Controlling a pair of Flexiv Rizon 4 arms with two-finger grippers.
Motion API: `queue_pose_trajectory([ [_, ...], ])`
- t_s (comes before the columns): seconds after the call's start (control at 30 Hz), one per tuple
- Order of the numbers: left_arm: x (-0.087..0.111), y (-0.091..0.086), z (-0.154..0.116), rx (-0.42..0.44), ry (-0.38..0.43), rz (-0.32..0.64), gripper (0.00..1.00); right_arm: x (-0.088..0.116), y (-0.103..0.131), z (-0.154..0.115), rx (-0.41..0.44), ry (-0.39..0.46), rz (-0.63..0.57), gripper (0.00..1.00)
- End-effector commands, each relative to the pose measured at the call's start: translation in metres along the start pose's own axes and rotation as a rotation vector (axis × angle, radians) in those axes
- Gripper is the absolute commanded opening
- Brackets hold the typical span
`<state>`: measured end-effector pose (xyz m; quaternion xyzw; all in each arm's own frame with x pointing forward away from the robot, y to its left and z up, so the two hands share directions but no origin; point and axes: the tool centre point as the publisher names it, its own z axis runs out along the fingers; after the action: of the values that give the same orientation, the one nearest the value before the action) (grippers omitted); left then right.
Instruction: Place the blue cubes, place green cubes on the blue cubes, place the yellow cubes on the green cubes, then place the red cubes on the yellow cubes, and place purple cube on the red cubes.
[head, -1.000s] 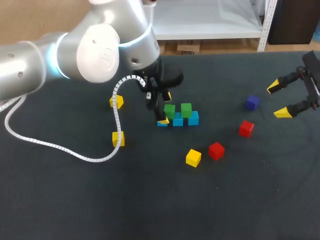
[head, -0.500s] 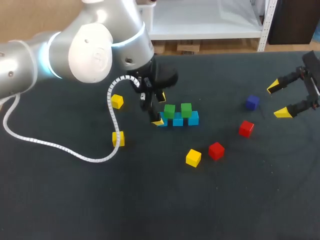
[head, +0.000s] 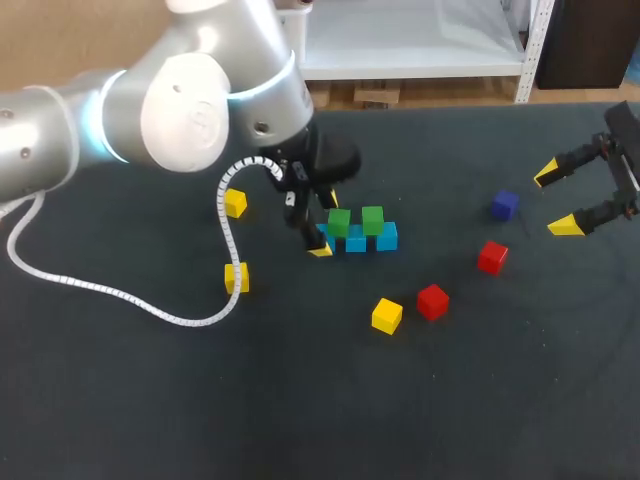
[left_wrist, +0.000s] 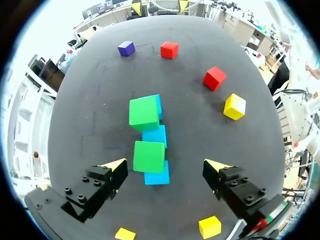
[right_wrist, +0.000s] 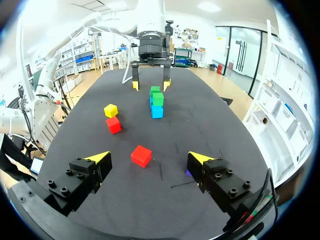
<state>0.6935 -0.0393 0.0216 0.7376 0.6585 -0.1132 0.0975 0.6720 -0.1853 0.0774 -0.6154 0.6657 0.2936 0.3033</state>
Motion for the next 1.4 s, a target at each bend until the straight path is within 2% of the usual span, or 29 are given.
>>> queue_pose_trajectory([
  [0.03, 0.001, -0.004, 0.000, 0.003, 0.003, -0.001, 1.00, 0.000, -0.001, 0.001, -0.001, -0.002, -0.001, 1.00],
  [1.4, -0.002, -0.015, 0.002, 0.004, 0.003, -0.028, 1.00, 0.000, -0.001, 0.001, -0.001, -0.002, -0.001, 1.00],
])
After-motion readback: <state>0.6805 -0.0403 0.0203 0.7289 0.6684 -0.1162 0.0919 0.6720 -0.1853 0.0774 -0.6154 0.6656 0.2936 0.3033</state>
